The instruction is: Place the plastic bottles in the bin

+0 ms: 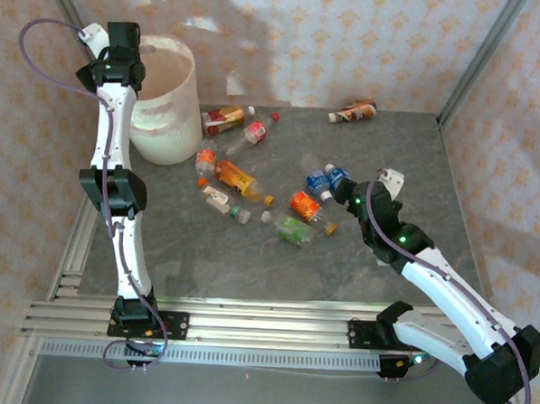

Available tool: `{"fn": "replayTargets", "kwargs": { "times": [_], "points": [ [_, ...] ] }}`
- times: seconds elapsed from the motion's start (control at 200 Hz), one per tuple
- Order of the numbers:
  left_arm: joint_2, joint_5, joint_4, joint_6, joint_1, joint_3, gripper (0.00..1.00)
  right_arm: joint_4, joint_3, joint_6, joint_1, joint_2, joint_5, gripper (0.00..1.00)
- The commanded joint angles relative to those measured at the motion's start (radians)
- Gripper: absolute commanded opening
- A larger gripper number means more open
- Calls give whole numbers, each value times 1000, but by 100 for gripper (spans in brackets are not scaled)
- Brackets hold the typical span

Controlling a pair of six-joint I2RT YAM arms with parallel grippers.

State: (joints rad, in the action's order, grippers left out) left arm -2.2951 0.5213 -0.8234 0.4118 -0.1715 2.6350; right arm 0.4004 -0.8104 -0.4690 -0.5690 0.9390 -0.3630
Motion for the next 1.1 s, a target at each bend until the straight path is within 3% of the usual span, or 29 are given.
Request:
{"fn": "replayTargets", "kwargs": {
  "times": [0.0, 0.25, 0.445, 0.575, 0.731, 0.901, 0.991, 1.096],
  "points": [
    [99, -30, -11, 39, 21, 26, 100, 28, -33, -18, 0, -11, -26, 99],
    [227, -50, -26, 90, 128, -18, 100, 15, -20, -36, -1, -23, -18, 99],
    [498, -101, 183, 171, 238, -409, 100, -25, -2, -31, -1, -28, 1, 99],
    [641, -147, 130, 281, 311, -575, 100, -28, -12, -16, 0, -21, 31, 99],
    [825, -207, 181, 366, 413, -875, 100, -96, 3, 3, 0, -17, 52, 99],
    [943, -317, 154, 549, 503, -1095, 100, -151, -3, 48, 0, -11, 94, 99],
    [960, -305, 119, 643, 561, -1160, 100, -165, -4, 51, 0, -5, 96, 99],
    [935, -294, 26, 748, 570, -1203, 100, -168, -6, 47, 0, 1, 108, 99]
  ]
}}
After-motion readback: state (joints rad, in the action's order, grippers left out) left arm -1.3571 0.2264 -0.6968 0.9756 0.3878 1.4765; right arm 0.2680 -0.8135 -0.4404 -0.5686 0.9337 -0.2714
